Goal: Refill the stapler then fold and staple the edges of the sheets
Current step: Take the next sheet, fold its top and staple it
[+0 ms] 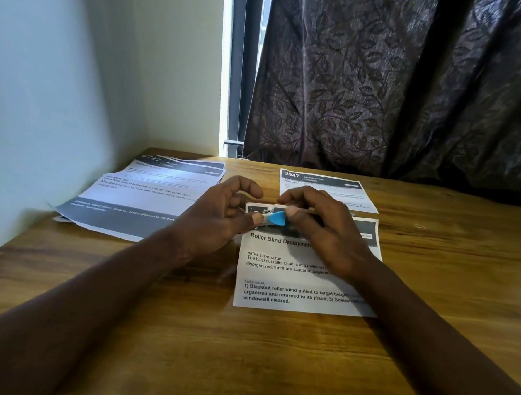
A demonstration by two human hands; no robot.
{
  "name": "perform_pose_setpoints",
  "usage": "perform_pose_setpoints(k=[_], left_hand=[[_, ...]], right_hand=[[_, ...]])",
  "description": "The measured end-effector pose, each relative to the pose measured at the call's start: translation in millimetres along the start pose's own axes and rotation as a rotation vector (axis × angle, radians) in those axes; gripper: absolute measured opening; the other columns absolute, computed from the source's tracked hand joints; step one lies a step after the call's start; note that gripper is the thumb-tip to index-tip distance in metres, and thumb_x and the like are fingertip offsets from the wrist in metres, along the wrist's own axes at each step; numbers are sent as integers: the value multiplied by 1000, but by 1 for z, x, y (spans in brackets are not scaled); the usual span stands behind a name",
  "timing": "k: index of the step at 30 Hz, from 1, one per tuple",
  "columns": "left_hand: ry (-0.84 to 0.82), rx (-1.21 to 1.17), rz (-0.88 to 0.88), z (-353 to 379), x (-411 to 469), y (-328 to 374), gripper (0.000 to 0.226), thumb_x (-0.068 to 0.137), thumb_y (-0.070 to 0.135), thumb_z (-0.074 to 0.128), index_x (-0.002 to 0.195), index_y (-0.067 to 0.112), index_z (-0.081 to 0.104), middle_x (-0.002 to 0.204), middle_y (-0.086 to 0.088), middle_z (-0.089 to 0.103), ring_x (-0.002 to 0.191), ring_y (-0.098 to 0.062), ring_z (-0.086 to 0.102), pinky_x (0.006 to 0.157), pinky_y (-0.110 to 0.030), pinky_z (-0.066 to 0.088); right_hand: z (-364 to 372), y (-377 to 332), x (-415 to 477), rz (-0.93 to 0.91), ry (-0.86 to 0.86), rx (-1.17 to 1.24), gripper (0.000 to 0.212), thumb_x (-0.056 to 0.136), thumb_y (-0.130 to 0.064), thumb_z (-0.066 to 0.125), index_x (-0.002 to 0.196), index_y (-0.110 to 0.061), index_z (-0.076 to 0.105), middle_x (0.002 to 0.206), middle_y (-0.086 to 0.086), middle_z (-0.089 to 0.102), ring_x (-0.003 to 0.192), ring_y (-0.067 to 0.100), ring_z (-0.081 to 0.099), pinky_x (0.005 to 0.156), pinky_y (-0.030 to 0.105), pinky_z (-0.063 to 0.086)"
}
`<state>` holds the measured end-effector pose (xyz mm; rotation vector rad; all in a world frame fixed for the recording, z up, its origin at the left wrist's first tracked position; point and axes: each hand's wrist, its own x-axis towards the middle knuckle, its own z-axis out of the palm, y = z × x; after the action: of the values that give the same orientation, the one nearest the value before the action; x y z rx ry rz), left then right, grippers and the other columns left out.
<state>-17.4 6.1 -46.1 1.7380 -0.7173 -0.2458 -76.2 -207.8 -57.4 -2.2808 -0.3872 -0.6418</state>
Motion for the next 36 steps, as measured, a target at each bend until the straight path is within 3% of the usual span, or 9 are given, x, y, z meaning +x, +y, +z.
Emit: perform_pose_setpoints(k=[4, 7, 15, 21, 25, 27, 29, 33, 36], left_hand=[[2, 105, 58, -4, 0, -7, 22, 95, 8, 65, 98, 22, 48, 106, -6, 72, 93, -27, 75, 67, -39, 62], [18, 190, 107, -3, 0, -8, 25, 96, 9, 65, 90, 19, 42, 87, -3, 68, 79, -18, 75, 58, -28, 56], [34, 298, 166, 0, -3, -7, 22, 95, 11, 66, 92, 16, 45, 95, -5, 69, 87, -16, 76, 57, -24, 58], [188, 144, 159, -5, 3, -10, 22, 91, 10, 71, 102, 19, 54, 105, -3, 71, 98, -26, 73, 61, -22, 57], [394, 347, 203, -7, 5, -12, 30, 87, 20, 77, 107, 23, 55, 99, 5, 71, 84, -21, 73, 65, -26, 57], [444, 511, 178, -8, 3, -11, 35, 86, 28, 79, 111, 26, 55, 95, 10, 70, 80, -14, 70, 64, -24, 53], [419, 618, 158, -9, 1, -11, 39, 84, 31, 80, 113, 27, 54, 94, 11, 70, 81, -12, 69, 64, -22, 49], [247, 753, 96, -10, -3, -13, 39, 83, 41, 78, 112, 35, 52, 99, 16, 70, 84, -8, 67, 77, -35, 57], [208, 782, 88, -9, -2, -15, 30, 85, 47, 75, 107, 36, 57, 97, 21, 69, 84, -4, 66, 77, -34, 56]], right_hand=[[3, 4, 1, 136, -107, 13, 48, 84, -58, 64, 119, -26, 69, 110, -7, 70, 103, 11, 66, 91, 44, 56], [0, 4, 4, 165, -185, 106, 29, 93, -37, 71, 114, -19, 72, 105, -5, 75, 97, 10, 70, 85, 34, 56], [-1, 1, -2, 166, -211, 206, 10, 95, -25, 71, 104, -21, 73, 99, -1, 75, 98, 18, 69, 91, 44, 55], [0, 11, -1, 212, -176, 278, 29, 92, -31, 70, 118, -18, 71, 113, -1, 76, 105, 18, 72, 96, 43, 57], [3, 17, 0, 237, -108, 271, 6, 95, -22, 69, 95, -18, 73, 83, -5, 75, 79, 14, 71, 74, 40, 59], [3, 16, 0, 230, -67, 281, 12, 96, -15, 68, 85, -18, 70, 71, -9, 69, 68, 8, 66, 64, 30, 54], [2, 15, 2, 192, -51, 226, 15, 97, -14, 67, 82, -17, 69, 68, -11, 68, 66, 5, 65, 61, 28, 53], [-2, 13, 3, 129, -11, 118, 16, 97, -19, 66, 81, -21, 66, 70, -12, 68, 68, 5, 65, 68, 40, 55], [-4, 9, 3, 101, -7, 94, 16, 98, -19, 65, 82, -21, 65, 71, -4, 71, 66, 9, 66, 69, 42, 57]])
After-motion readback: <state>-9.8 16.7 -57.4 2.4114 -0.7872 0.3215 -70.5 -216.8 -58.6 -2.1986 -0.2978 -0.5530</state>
